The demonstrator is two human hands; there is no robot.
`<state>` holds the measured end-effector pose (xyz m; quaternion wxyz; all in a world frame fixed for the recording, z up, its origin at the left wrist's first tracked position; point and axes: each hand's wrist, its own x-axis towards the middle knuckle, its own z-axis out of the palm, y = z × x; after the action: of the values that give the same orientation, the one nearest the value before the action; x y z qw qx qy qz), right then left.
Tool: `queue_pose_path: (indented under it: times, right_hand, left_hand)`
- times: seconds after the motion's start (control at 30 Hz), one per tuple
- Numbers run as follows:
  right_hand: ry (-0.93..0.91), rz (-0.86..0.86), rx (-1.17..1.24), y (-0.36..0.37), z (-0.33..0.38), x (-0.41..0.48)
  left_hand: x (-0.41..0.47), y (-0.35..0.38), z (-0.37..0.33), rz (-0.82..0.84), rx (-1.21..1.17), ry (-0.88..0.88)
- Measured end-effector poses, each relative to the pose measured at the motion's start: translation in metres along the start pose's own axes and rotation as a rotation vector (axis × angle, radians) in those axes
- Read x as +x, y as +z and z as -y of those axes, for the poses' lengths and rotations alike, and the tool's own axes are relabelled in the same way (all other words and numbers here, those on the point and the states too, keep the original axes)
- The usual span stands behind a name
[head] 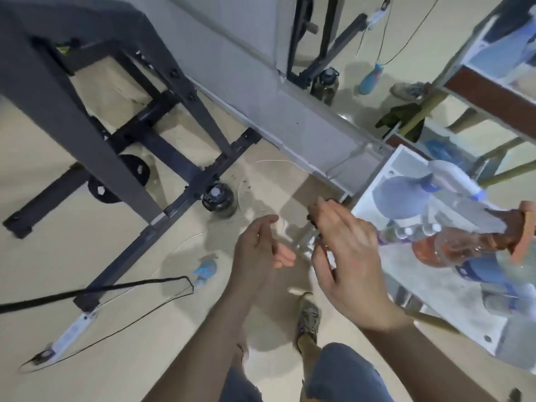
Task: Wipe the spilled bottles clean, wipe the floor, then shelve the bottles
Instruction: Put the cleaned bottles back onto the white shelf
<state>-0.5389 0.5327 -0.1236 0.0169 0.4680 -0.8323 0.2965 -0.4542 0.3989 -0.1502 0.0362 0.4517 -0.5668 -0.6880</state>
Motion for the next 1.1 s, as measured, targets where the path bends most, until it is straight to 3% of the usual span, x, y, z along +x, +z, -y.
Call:
queue_pose_path:
  times: [0.1, 0.23, 0.33, 0.47, 0.63, 0.83, 0.97, 1.1]
  right_hand:
    - [0.093, 0.238, -0.002, 0.057, 0.025, -0.011]
    - [0.152, 0.608, 0.054, 0.195, 0.072, -0.041]
    - [0.168, 0.793, 0.023, 0.277, 0.084, -0.06]
    - [0.211, 0.975, -0.023, 0.391, 0.065, -0.076]
    - [0.179, 0.993, -0.096, 0.552, 0.008, -0.099]
    - [0.211, 0.939, -0.095, 0.681, -0.054, -0.125]
    - [0.28, 0.761, 0.02, 0.674, -0.057, -0.125]
    - [0.694, 0.512, 0.374, 0.578, -0.038, -0.095]
  left_hand:
    - [0.01, -0.059, 0.042, -0.077, 0.214, -0.037]
    - [0.028, -0.18, 0.135, -0.117, 0.448, -0.17]
    - [0.049, -0.235, 0.208, -0.068, 0.534, -0.243]
    - [0.11, -0.269, 0.333, -0.154, 0.553, -0.357]
    - [0.217, -0.257, 0.474, -0.237, 0.53, -0.333]
    - [0.304, -0.233, 0.577, -0.232, 0.775, -0.266]
    - [0.291, -0.236, 0.579, -0.351, 0.697, -0.212]
    - [0.227, -0.246, 0.505, -0.417, 0.606, -0.126]
